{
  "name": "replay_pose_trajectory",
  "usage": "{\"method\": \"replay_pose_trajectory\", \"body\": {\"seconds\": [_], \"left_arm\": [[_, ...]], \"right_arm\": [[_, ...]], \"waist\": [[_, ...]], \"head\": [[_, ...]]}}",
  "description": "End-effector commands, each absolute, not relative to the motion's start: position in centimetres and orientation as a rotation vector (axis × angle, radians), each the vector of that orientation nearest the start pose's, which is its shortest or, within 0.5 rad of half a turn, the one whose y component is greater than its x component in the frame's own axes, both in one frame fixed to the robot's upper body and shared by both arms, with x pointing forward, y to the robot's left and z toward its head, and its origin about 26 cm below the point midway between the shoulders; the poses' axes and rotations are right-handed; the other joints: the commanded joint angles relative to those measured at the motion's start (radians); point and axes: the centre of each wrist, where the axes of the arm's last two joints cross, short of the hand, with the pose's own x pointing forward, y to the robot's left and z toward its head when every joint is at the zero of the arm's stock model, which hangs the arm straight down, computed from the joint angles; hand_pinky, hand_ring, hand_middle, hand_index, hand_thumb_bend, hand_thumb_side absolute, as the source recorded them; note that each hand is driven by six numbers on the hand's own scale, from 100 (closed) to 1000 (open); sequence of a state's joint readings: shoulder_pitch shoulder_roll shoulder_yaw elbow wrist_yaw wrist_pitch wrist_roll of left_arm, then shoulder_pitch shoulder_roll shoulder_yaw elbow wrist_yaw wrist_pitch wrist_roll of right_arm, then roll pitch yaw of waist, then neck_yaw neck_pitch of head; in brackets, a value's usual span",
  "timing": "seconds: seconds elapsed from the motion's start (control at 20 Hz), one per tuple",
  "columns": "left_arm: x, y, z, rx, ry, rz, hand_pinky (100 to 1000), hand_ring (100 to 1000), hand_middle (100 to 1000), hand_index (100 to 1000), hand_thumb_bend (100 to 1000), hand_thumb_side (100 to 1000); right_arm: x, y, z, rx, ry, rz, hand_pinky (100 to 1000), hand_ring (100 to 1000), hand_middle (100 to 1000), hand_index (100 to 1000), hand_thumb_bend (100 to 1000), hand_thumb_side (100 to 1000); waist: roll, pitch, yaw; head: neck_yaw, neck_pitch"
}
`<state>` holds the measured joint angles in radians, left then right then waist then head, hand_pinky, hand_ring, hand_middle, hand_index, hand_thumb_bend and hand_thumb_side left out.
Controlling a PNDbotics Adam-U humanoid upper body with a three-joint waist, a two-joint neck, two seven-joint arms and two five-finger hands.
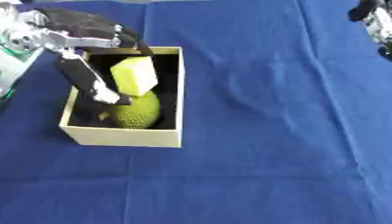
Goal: Pick up objects on the table and place them in the box.
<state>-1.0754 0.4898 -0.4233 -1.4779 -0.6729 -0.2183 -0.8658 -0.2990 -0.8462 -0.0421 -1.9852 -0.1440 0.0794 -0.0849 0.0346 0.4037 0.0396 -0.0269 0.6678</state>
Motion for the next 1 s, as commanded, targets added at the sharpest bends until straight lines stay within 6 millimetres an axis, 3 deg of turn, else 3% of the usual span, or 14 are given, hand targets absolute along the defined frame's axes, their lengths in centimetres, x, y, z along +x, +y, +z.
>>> {"method": "replay_pose_trajectory", "body": {"seconds": [0.05, 0.2, 0.3, 0.5, 0.6, 0.8, 1.0], "left_arm": [[39.3, 15.3, 33.9, -0.962, 1.95, 2.706, 952, 917, 841, 943, 438, 497], [38.7, 15.8, 34.8, -0.961, 2.025, 2.634, 939, 903, 827, 930, 401, 432], [38.1, 16.2, 35.5, -0.962, 2.086, 2.576, 923, 883, 809, 921, 331, 356], [36.3, 17.4, 37.0, -0.951, 2.267, 2.405, 897, 841, 765, 895, 104, 221], [35.4, 18.4, 37.8, -0.961, 2.367, 2.311, 869, 802, 726, 879, 100, 210], [33.4, 21.4, 38.5, -1.003, 2.563, 2.122, 847, 768, 694, 868, 100, 379], [31.6, 23.8, 38.2, -1.01, 2.752, 1.946, 854, 770, 700, 863, 100, 467]], "right_arm": [[28.5, -33.4, 27.6, -0.545, -2.161, 0.638, 866, 723, 528, 775, 100, 645], [28.5, -33.4, 27.5, -0.546, -2.159, 0.631, 866, 723, 528, 775, 100, 644], [28.5, -33.5, 27.6, -0.547, -2.162, 0.628, 866, 723, 527, 775, 100, 641], [28.5, -33.6, 27.7, -0.547, -2.179, 0.625, 865, 723, 528, 775, 100, 628], [28.4, -33.7, 27.8, -0.551, -2.197, 0.622, 865, 723, 529, 775, 100, 617], [28.3, -34.1, 28.1, -0.577, -2.257, 0.6, 862, 723, 532, 775, 100, 588], [28.2, -34.4, 28.5, -0.614, -2.34, 0.553, 860, 726, 538, 777, 100, 570]], "waist": [[-0.005, -0.03, 0.001], [-0.005, -0.031, 0.003], [-0.006, -0.032, 0.005], [-0.009, -0.035, 0.011], [-0.012, -0.036, 0.016], [-0.018, -0.038, 0.032], [-0.026, -0.038, 0.046]], "head": [[-0.001, 0.001], [-0.004, 0.002], [-0.007, 0.004], [-0.018, 0.007], [-0.026, 0.006], [-0.043, 0.003], [-0.053, 0.0]]}}
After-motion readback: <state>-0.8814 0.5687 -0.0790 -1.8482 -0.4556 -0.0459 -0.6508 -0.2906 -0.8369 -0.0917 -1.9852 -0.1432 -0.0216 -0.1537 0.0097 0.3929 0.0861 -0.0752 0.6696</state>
